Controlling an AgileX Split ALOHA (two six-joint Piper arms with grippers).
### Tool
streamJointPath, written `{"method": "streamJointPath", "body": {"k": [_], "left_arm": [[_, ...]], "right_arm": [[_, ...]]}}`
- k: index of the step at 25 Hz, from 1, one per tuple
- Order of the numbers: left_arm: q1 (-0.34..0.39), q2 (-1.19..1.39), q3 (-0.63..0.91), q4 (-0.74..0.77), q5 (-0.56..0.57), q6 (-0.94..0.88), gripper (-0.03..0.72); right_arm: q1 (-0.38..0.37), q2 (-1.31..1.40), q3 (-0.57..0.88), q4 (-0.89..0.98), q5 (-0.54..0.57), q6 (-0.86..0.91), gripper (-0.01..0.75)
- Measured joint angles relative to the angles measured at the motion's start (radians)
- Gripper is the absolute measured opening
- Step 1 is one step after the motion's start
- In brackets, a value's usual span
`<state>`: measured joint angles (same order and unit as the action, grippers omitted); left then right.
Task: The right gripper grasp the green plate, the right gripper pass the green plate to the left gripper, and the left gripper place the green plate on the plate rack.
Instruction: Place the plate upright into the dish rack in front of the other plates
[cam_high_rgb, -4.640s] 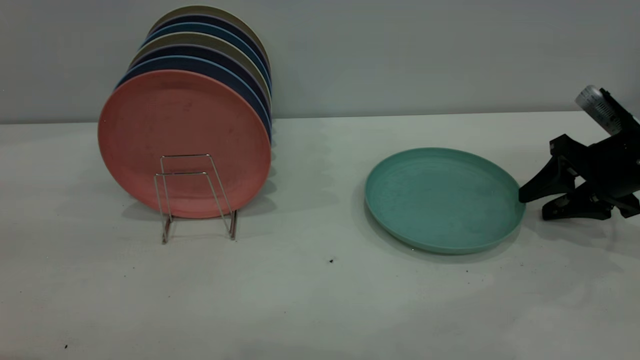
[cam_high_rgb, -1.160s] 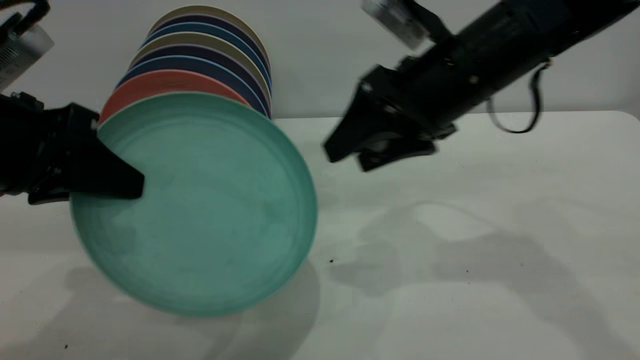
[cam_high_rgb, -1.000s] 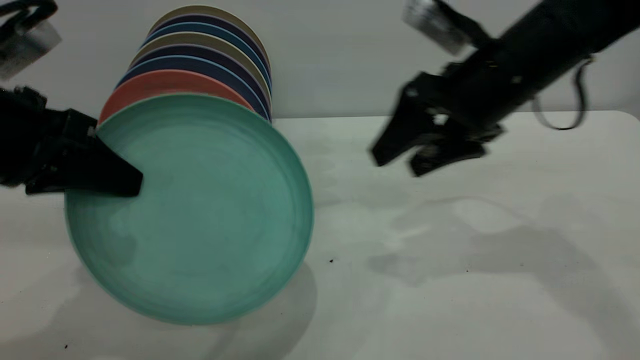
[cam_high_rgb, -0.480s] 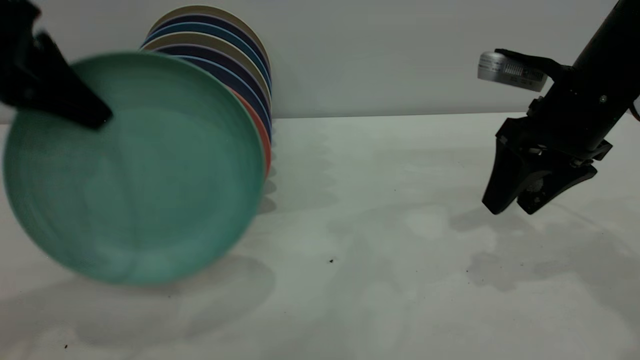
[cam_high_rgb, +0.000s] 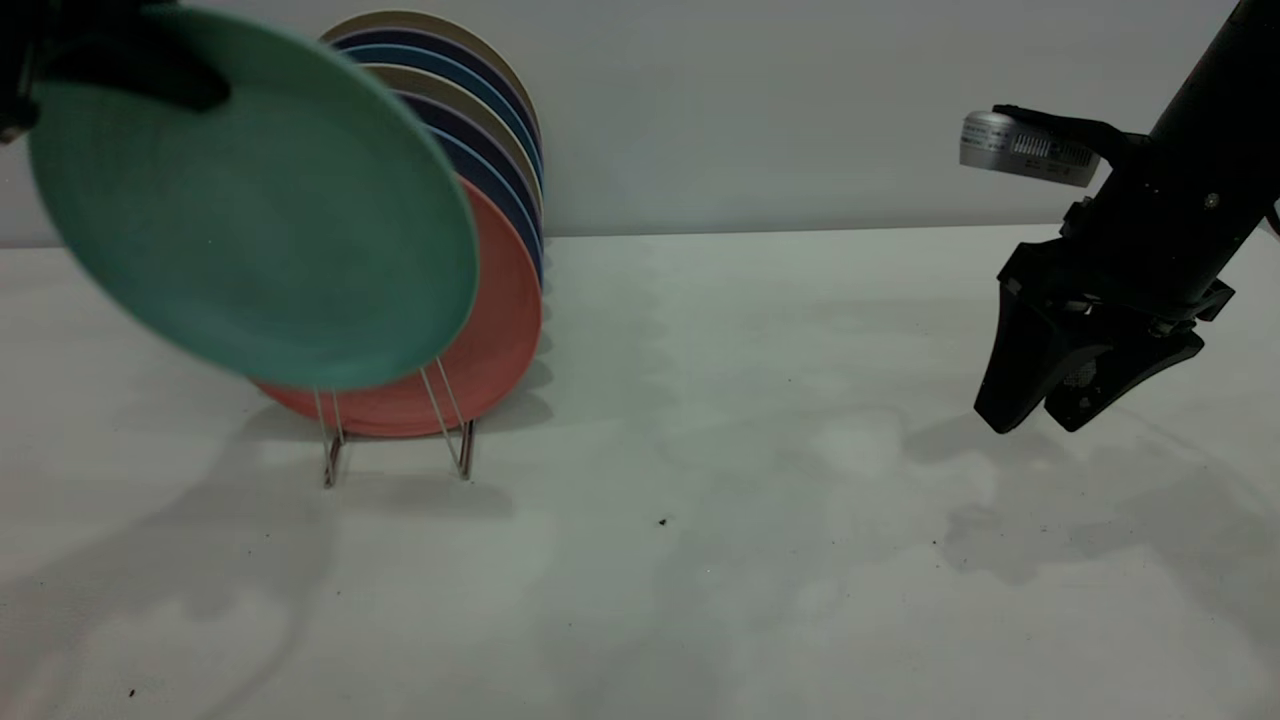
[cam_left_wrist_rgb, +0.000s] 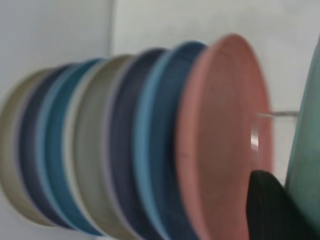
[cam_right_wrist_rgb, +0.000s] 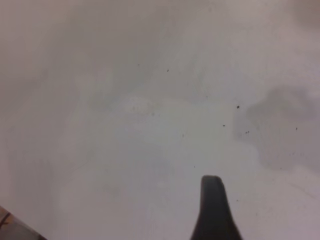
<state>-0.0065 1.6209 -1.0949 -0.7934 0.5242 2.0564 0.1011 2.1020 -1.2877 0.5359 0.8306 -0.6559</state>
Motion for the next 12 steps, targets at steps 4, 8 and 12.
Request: {"method": "streamJointPath", "body": {"k": [4,8,12], "left_arm": [[0.000,0.000,0.000,-0.083,-0.036,0.045,0.095],[0.000,0.000,0.000,-0.093,-0.072,0.045,0.095],[0.000,0.000,-0.001,-0.094,-0.094,0.045,0.095]], "right_arm": [[0.000,0.000,0.000,0.000,-0.010,0.001,0.554],[0.000,0.000,0.000,-0.002,-0.039,0.001,0.554],[0.000,0.000,0.000,-0.003,-0.053,0.001,0.554]]}}
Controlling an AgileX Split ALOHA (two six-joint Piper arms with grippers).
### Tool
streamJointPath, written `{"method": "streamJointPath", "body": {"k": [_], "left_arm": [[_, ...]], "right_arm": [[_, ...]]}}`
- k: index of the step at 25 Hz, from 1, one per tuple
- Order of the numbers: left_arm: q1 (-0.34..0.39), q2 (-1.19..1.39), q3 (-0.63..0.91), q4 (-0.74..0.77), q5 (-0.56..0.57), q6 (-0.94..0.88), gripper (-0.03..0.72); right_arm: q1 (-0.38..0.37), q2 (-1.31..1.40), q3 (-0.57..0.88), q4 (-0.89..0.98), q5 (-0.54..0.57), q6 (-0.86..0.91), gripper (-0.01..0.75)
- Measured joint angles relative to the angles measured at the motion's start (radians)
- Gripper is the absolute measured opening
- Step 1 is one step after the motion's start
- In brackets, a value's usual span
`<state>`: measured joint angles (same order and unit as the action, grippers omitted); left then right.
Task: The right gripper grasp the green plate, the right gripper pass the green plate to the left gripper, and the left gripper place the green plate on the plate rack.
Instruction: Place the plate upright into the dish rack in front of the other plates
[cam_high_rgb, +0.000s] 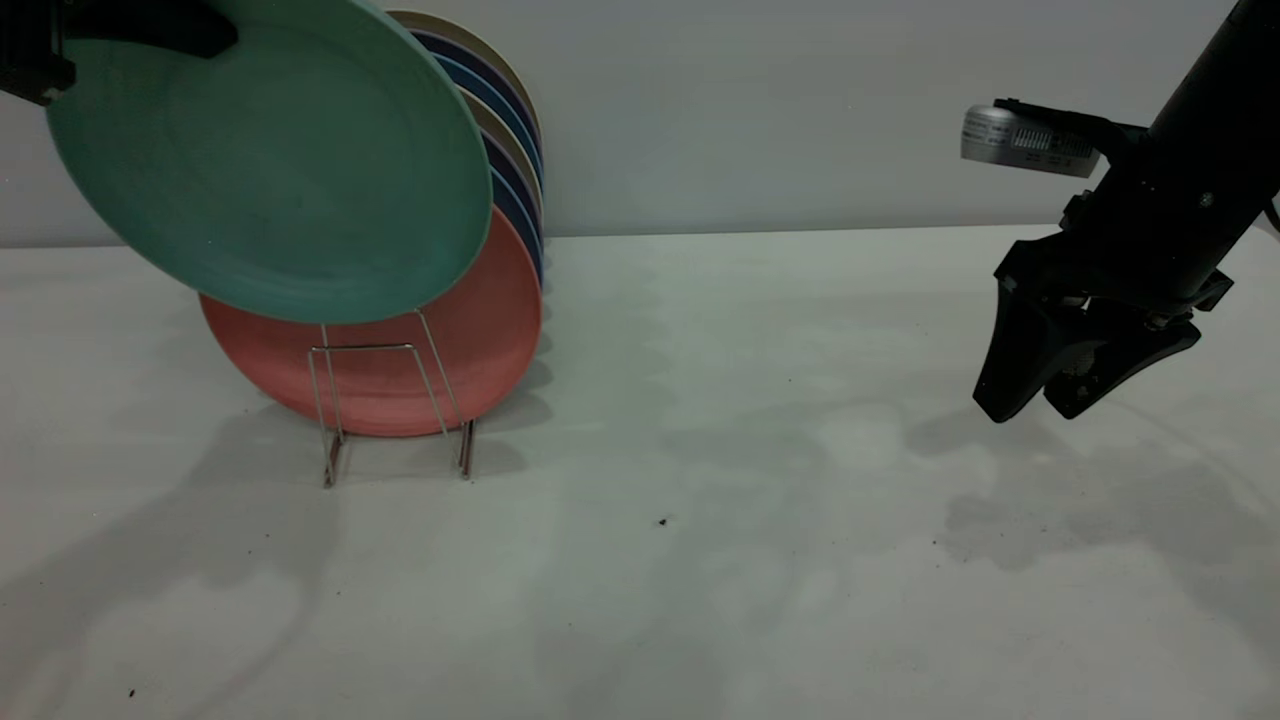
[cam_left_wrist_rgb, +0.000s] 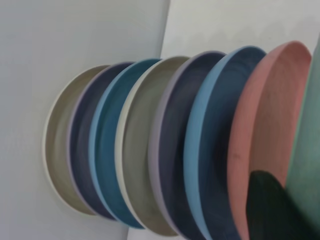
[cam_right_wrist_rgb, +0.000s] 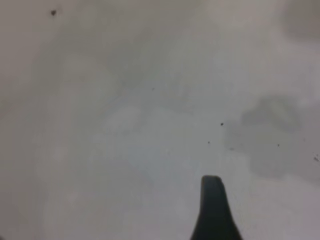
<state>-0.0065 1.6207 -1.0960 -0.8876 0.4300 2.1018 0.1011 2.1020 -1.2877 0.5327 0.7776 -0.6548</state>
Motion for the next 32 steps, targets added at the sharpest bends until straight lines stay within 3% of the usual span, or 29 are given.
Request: {"method": "streamJointPath", "body": {"k": [32], "left_arm": [[0.000,0.233,-0.001,-0.063,-0.100,0.000,0.098]], "right_arm": [[0.000,0.000,0.000,-0.027,-0.014,0.002,0.554]]}}
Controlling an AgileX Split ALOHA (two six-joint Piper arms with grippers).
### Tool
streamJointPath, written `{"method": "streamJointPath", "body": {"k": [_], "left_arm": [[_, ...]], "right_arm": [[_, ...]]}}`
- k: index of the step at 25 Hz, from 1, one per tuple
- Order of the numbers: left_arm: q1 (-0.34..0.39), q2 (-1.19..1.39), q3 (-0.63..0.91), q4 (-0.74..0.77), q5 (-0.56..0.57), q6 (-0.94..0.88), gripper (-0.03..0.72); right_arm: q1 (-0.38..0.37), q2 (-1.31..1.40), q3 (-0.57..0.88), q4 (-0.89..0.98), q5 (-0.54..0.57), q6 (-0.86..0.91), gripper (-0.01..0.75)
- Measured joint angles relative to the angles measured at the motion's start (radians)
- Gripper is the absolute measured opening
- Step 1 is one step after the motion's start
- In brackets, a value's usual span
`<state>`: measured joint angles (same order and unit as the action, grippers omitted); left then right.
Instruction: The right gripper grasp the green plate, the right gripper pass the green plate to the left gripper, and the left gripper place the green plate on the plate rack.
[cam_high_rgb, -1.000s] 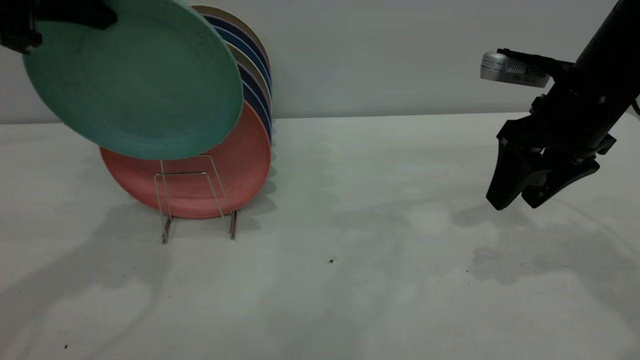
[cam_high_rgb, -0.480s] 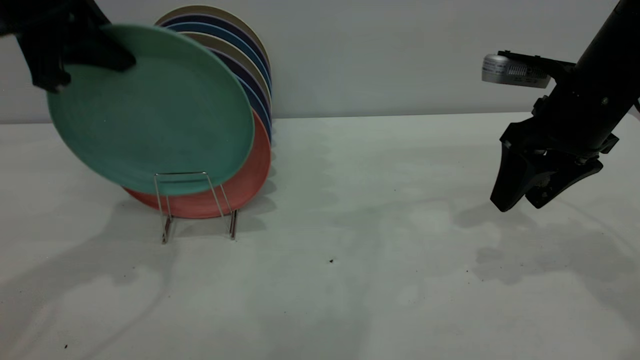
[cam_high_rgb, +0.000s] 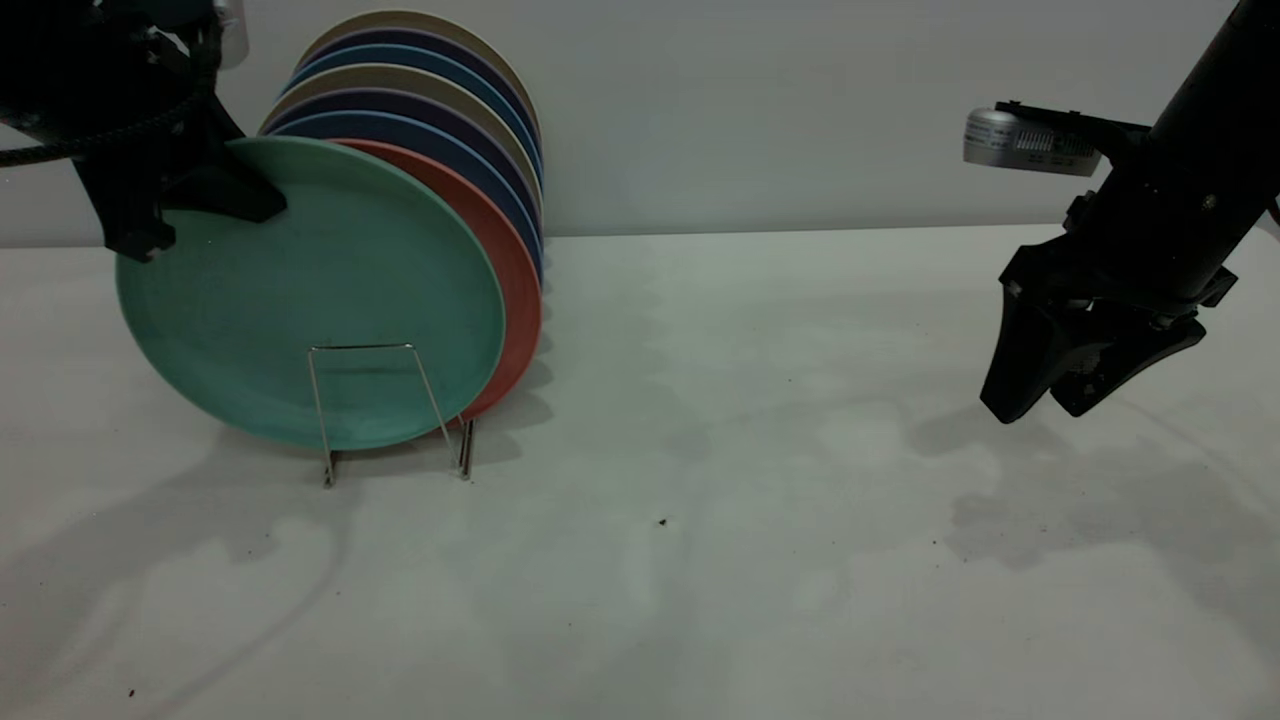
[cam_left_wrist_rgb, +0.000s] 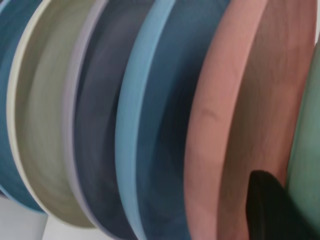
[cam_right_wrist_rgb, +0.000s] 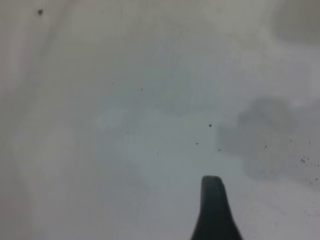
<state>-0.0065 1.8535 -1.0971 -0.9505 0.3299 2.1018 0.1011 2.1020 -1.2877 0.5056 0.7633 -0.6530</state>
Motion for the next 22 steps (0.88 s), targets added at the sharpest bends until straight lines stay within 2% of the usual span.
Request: {"method": "streamJointPath", "body": {"k": [3,8,10,17,22], "left_arm": [[0.000,0.000,-0.001,-0.003,0.004,0.000,0.136],[0.000,0.000,-0.003,-0.035,0.017,0.000,0.303],[0.000,-0.003,-0.006,-0.049,0.017,0.000,0.344],[0.000,-0.096,-0.006,-0.052,0.021,0.000,0.366],[0.000,-0.221,-0.006,-0.053,0.069,0.000,0.366]], "right_arm": [[0.000,0.000,0.000,0.000,-0.001,0.000,0.554],[0.000,0.000,0.000,0.000,-0.001,0.000,0.554],[0.000,0.000,0.000,0.000,-0.001,0.000,0.554],[0.000,0.000,0.000,0.000,-0.001,0.001,0.554],[0.000,0.000,0.000,0.000,-0.003,0.001,0.554]]}}
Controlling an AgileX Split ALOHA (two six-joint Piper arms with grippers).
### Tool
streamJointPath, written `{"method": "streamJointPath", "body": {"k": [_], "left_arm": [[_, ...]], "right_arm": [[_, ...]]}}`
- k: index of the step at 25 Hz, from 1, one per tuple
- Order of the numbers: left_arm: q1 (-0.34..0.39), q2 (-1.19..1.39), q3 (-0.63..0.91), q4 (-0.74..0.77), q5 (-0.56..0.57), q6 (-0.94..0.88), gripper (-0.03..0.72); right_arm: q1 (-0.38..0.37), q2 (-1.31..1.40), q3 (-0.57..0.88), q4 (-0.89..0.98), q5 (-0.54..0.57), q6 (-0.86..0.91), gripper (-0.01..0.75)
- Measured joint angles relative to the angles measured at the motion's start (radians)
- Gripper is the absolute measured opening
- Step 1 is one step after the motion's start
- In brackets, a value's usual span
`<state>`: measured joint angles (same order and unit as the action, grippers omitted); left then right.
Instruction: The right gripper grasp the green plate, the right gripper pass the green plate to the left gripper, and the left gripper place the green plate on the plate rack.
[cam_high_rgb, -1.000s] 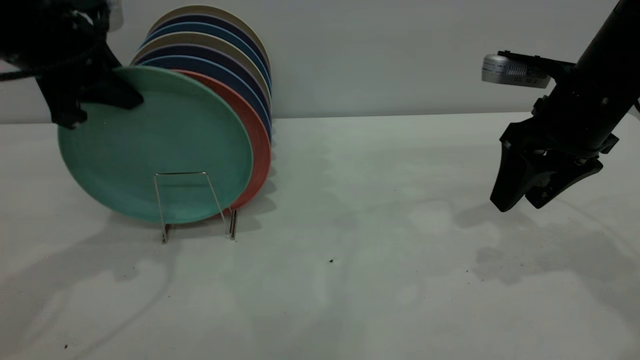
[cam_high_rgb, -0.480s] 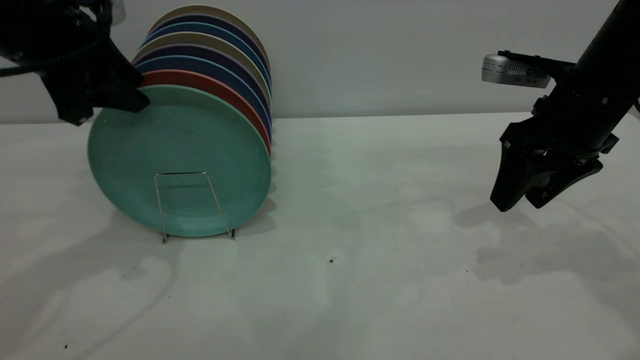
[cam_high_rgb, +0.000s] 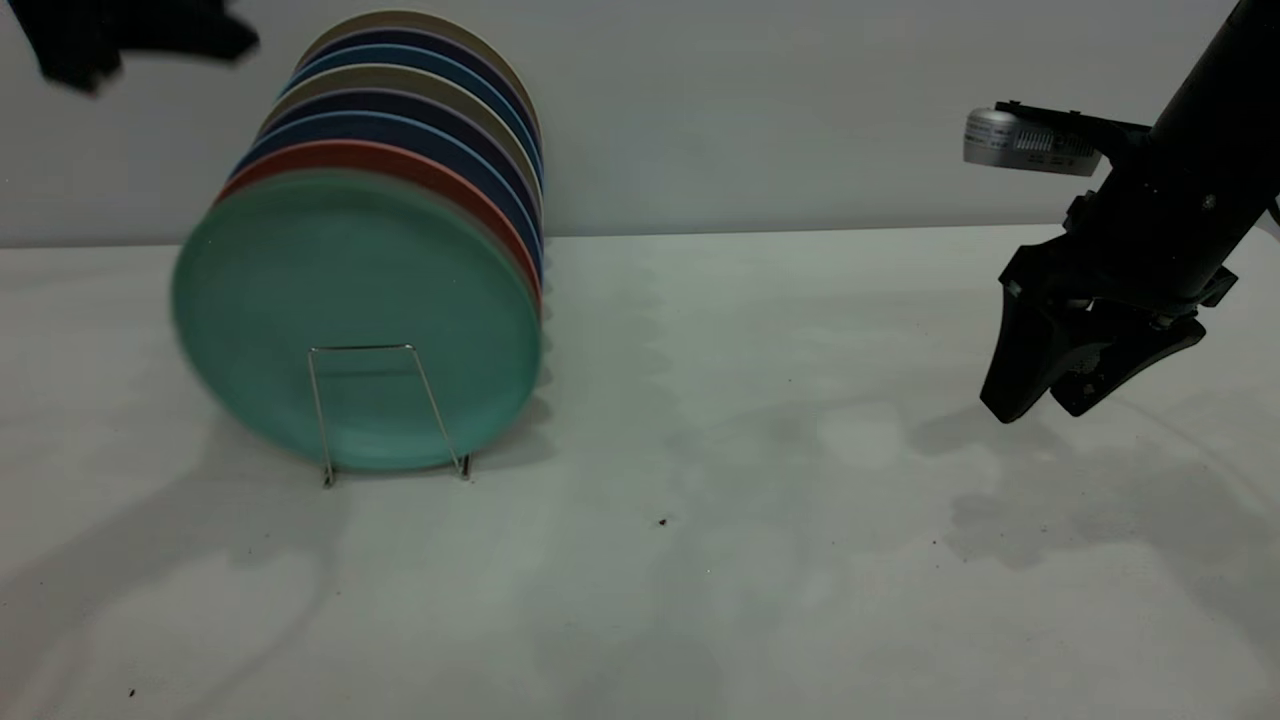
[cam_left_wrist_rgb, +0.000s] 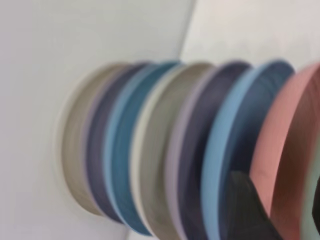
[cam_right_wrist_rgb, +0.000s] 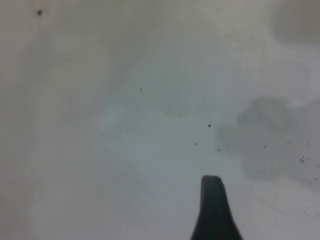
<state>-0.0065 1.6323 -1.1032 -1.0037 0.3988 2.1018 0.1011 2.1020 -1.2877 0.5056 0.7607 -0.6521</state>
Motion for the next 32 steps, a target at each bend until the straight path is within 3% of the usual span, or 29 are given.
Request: {"method": "streamJointPath", "body": {"k": [9,11,14,16,20,23,26,29,32], "left_arm": [[0.000,-0.022,0.019,0.001,-0.026,-0.073,0.368],[0.000,-0.035,0.019,-0.005,-0.106,-0.204,0.369],[0.009,-0.089,0.021,-0.066,-0.241,-0.542,0.372],[0.035,-0.137,0.030,-0.097,-0.257,-0.784,0.374],[0.126,-0.213,0.034,-0.001,-0.069,-1.131,0.374],[0.178,-0.224,0.036,0.181,0.135,-1.357,0.374],[0.202,-0.224,0.039,0.438,0.256,-1.613,0.374],[0.204,-0.224,0.039,0.660,0.350,-1.790,0.374],[0.204,-0.224,0.039,0.788,0.457,-1.889,0.374]], "right_arm": [[0.000,0.000,0.000,-0.008,-0.002,0.008,0.554],[0.000,0.000,0.000,-0.024,-0.008,0.008,0.554],[0.000,0.000,-0.002,-0.083,-0.031,0.029,0.554],[0.000,0.000,-0.021,-0.157,-0.025,0.080,0.554],[0.000,0.000,-0.132,-0.370,0.092,0.257,0.554],[0.000,0.000,-0.247,-0.491,0.245,0.391,0.553],[0.000,0.000,-0.349,-0.556,0.393,0.486,0.551],[0.000,-0.016,-0.398,-0.569,0.433,0.529,0.552],[0.000,-0.076,-0.400,-0.564,0.444,0.548,0.552]]}}
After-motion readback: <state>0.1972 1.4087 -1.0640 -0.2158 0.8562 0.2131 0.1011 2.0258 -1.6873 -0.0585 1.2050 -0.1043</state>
